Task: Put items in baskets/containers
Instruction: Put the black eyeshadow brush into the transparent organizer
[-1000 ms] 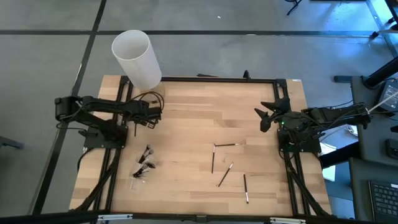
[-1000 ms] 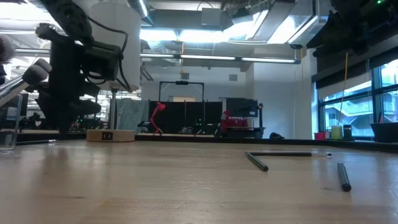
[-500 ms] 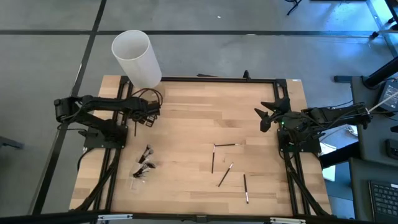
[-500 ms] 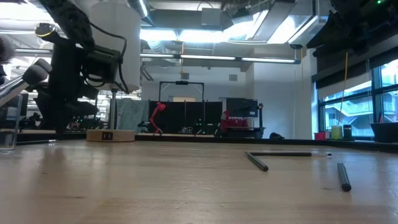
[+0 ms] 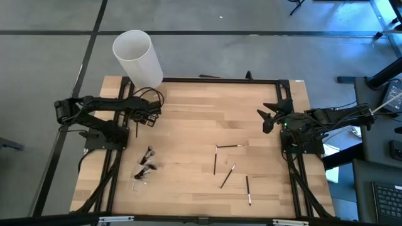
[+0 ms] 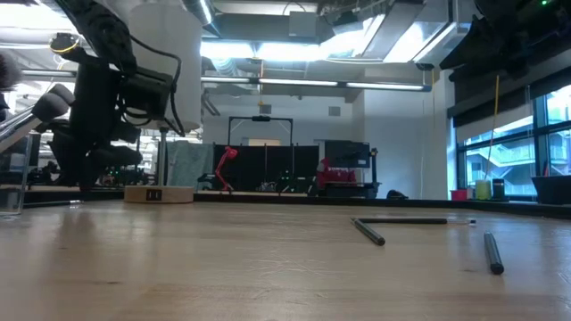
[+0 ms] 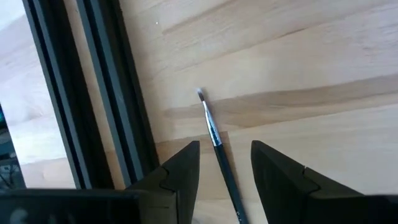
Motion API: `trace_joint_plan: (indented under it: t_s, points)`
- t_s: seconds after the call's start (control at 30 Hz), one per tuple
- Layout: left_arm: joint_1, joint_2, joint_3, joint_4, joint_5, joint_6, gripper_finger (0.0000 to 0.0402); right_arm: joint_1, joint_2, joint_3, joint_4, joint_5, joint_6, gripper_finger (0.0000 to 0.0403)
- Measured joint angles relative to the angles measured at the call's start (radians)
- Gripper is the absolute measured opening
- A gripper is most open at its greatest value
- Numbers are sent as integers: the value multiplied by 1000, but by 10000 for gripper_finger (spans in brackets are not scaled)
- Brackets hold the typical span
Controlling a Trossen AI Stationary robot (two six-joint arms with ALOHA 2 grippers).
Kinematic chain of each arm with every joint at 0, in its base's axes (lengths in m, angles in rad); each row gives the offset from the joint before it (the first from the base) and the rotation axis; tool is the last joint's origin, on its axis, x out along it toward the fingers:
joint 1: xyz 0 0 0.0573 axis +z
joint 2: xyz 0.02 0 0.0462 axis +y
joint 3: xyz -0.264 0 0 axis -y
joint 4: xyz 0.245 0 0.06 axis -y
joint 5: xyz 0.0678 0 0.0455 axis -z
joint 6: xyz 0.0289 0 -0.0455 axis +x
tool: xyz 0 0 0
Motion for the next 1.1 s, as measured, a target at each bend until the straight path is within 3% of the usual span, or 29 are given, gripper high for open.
trace_joint_plan:
  t_s: [0.3, 0.6, 1.1]
  points:
    - [-1, -9, -122, 147, 34, -57, 138, 0, 0, 0, -1, 0, 0, 229]
    - [-12, -12, -116, 111, 35, -69, 136, 0, 0, 0, 1, 0, 0, 229]
    - [-10, -12, -113, 41, 154, -57, 68, 0, 0, 0, 1, -9, 0, 229]
